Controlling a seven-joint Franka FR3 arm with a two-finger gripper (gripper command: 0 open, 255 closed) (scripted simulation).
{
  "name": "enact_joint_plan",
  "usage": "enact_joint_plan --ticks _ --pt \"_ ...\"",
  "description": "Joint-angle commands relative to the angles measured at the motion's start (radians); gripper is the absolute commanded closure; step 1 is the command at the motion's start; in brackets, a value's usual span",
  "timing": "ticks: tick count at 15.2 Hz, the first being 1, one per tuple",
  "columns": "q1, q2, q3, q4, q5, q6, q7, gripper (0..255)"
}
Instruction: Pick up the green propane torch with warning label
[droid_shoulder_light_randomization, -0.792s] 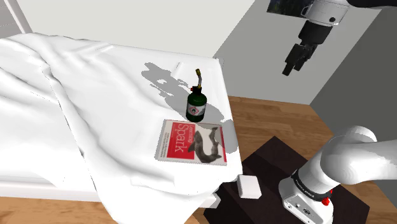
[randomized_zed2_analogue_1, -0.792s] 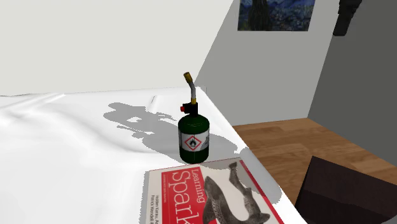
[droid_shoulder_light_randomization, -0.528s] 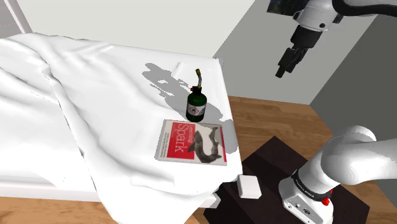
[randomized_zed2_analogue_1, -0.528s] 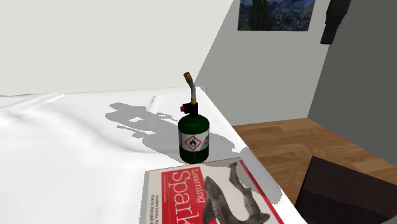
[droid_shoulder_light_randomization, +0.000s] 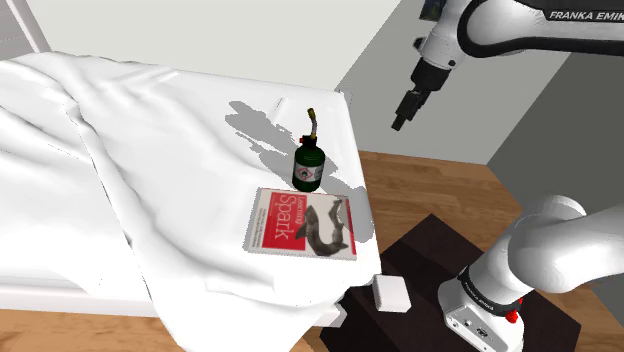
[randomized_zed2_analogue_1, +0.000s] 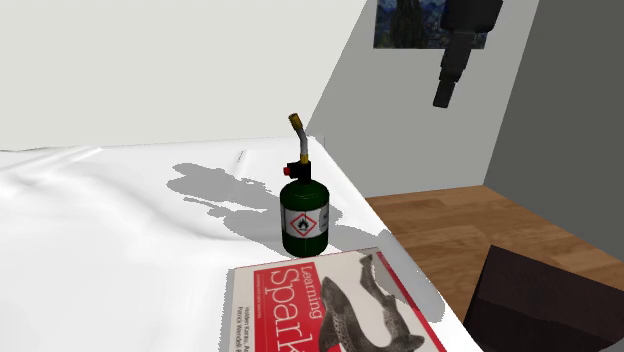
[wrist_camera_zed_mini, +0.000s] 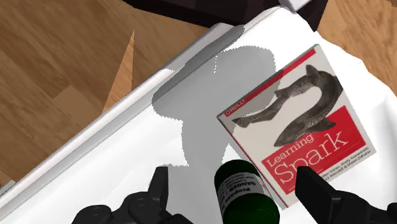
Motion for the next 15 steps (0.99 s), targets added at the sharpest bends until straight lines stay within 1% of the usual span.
enact_joint_plan --ticks 1,8,15 --pt "0.022 0.054 -0.005 0.006 0.013 0.07 -0.036 0" --pt "0.1 0.261 -0.021 0.048 0.08 0.294 -0.175 0" --pt "0.172 0.481 -0.022 0.151 0.179 0.462 -0.336 0"
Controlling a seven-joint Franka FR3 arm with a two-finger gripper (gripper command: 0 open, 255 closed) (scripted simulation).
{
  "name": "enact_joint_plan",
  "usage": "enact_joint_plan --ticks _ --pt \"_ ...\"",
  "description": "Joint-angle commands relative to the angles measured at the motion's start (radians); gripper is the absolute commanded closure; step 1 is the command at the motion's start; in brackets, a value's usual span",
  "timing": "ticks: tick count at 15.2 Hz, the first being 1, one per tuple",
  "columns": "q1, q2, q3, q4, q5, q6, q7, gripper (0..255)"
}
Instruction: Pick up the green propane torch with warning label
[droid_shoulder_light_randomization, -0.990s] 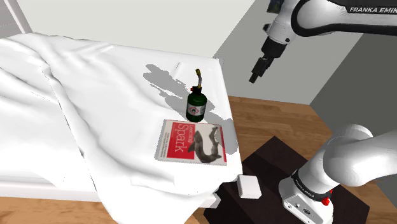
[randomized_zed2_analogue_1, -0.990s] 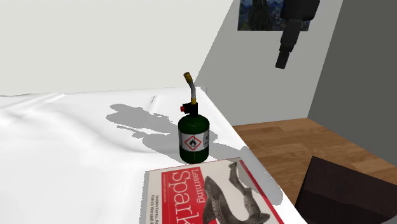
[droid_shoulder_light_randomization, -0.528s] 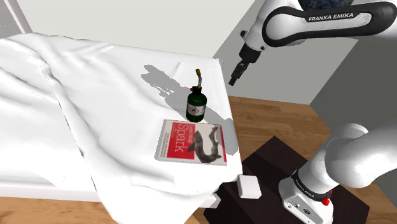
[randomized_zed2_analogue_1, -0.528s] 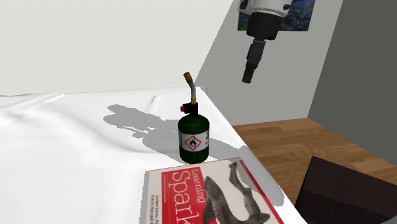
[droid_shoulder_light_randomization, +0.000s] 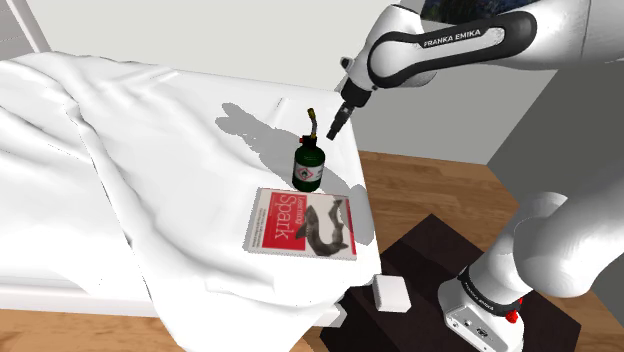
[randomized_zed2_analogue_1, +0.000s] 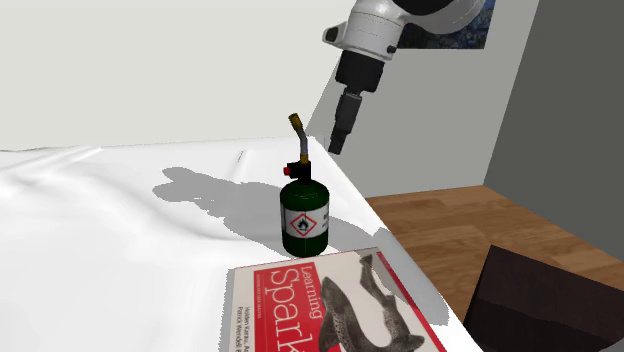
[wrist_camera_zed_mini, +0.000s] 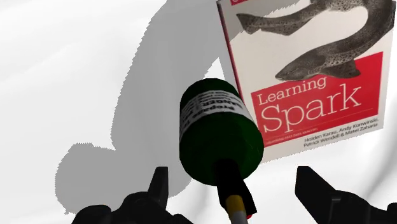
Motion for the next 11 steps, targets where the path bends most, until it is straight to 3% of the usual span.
enact_joint_plan --ticks 1,3,11 --pt "0.021 0.064 0.006 0.035 0.032 0.045 -0.046 0" --pt "0.031 0.108 0.011 0.063 0.055 0.069 -0.08 0" --pt "0.035 0.154 0.012 0.01 0.088 0.166 -0.115 0"
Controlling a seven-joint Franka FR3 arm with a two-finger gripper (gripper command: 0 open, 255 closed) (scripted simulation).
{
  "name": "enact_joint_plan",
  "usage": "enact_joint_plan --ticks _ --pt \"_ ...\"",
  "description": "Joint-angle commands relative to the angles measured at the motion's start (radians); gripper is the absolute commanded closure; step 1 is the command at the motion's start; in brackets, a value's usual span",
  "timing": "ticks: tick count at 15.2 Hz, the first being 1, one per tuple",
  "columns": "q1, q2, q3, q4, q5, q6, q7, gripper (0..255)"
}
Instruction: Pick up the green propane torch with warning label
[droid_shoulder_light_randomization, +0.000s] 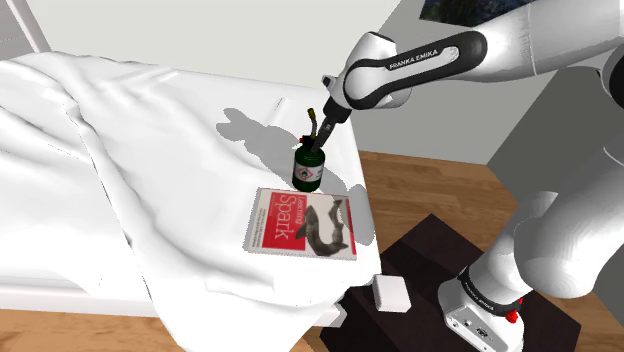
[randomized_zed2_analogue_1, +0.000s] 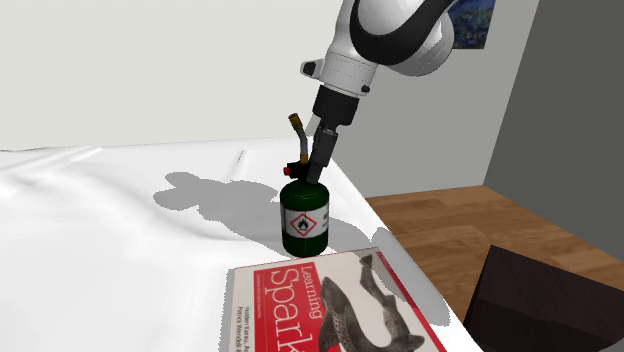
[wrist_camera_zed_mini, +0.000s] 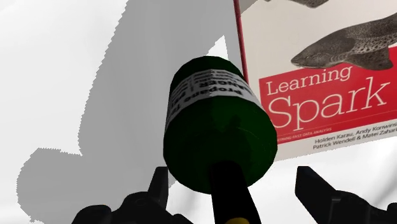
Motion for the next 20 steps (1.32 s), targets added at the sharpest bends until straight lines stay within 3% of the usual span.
enact_joint_plan --ticks 1,2,11,20 --pt "-0.001 0.005 -0.001 0.0 0.003 0.006 -0.005 0" --pt "-0.001 0.006 -0.001 -0.001 0.004 0.007 -0.005 255" --pt "-0.001 0.005 -0.001 0.0 0.003 0.006 -0.005 255" --pt "-0.005 -0.048 -0.002 0.065 -0.035 -0.109 0.036 255"
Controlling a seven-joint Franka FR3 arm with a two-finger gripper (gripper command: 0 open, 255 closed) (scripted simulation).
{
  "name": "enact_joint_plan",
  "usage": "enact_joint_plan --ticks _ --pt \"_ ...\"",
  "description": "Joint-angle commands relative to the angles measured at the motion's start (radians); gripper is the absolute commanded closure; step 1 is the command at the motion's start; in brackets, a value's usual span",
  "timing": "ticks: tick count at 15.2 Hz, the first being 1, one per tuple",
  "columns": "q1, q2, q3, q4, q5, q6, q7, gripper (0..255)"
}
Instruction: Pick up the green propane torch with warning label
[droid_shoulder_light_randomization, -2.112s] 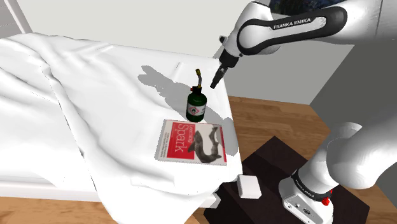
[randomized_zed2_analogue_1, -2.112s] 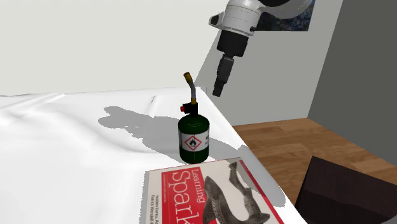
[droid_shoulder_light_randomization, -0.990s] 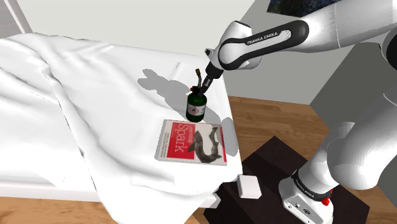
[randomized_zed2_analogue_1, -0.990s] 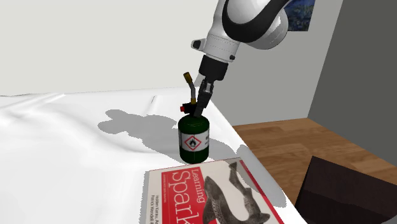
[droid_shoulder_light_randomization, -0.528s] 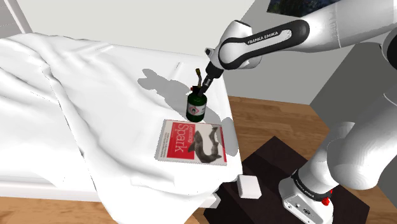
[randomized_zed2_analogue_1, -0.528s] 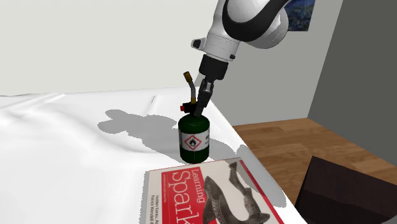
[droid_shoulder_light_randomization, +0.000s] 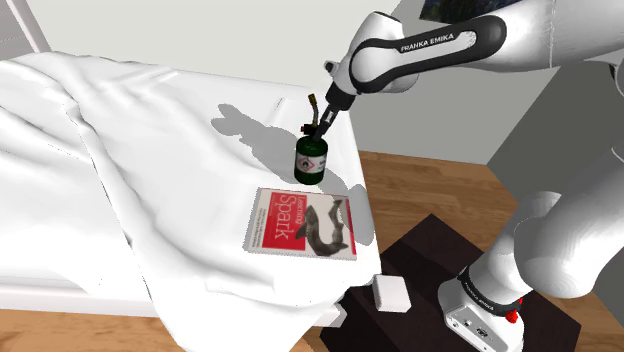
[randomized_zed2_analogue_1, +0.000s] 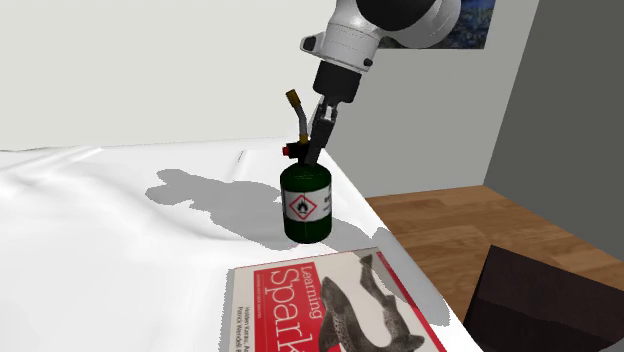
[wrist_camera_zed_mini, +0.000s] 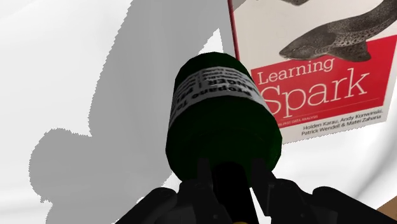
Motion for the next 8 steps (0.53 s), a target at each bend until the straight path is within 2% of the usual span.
enact_joint_plan --ticks 1,8 --pt "-0.002 -0.006 -0.001 0.022 -0.006 -0.026 0.005 255" --pt "-0.004 -0.028 -0.001 0.068 -0.021 -0.092 0.024 255"
